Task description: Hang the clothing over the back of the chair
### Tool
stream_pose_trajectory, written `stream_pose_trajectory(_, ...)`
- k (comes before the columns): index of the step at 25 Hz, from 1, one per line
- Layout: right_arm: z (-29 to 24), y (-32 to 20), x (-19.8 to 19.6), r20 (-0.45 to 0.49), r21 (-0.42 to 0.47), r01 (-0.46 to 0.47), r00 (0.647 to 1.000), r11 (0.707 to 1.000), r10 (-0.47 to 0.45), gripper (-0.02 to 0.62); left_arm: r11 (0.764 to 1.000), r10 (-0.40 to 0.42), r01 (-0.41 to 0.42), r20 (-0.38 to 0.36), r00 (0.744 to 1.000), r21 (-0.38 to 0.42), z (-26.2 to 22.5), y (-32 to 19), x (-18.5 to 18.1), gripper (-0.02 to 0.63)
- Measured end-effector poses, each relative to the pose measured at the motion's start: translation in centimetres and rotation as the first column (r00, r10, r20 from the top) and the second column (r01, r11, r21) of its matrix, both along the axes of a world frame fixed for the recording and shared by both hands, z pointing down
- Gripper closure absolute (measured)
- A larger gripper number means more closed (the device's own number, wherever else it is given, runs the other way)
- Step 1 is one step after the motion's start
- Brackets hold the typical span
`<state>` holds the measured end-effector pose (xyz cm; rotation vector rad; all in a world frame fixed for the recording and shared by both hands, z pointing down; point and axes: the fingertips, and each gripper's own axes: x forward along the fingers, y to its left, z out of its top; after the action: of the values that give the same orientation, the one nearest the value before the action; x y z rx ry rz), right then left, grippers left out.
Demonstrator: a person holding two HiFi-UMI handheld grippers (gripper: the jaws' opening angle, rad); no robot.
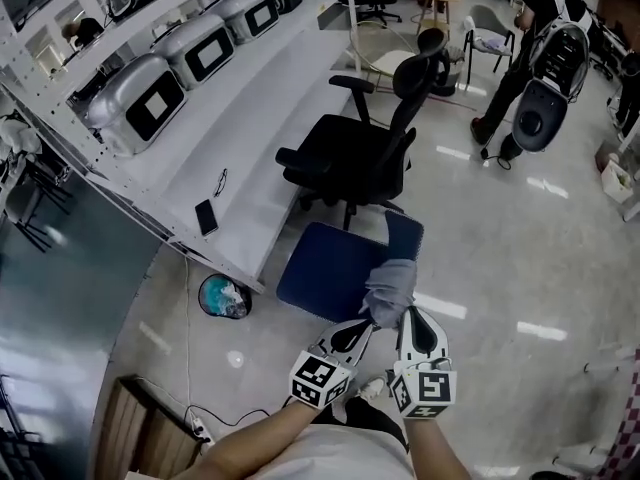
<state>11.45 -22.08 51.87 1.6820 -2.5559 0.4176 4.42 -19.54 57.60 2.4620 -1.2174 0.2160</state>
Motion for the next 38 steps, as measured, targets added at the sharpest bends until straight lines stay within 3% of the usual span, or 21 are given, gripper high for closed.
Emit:
stream_pose_trajectory(8, -2.4, 1.9, -3.4, -0.070, 0.034, -0.033, 0.997, 0.999, 0.036, 0.578, 0.998, 0.049, -0.046, -0.051, 0.998, 0.054, -2.3, 1.0, -2.6, 0.598)
stream_pose_trajectory(13, -3.1, 4.5, -6.4, -0.118, 0.029, -0.074, 0.990, 0.997, 0.077, 0.578, 0.993, 0.068, -0.059, -0.091, 0.994, 0.101, -4.4, 2.3, -6.1, 0.598)
stream_pose_trajectory(21, -3.1, 8.4, -12.0, -0.157, 0.009, -0.073, 0.985, 0.997, 0.073, 0.578, 0.993, 0.070, -0.058, -0.115, 0.991, 0.103, -4.9, 5.1, -10.8, 0.598)
stream_pose_trajectory(26, -3.4, 10.4, -11.0, -0.166, 0.025, -0.036, 0.985, 0.999, 0.040, 0.577, 0.994, 0.061, -0.050, -0.109, 0.992, 0.097, -4.6, 7.2, -9.1, 0.598)
stream_pose_trajectory(38, -3.4, 13.5, -3.9, -0.134, 0.027, 0.005, 0.991, 1.000, -0.001, 0.578, 0.982, 0.017, 0.002, -0.097, 0.995, 0.189, -8.1, 10.9, -2.0, 0.598)
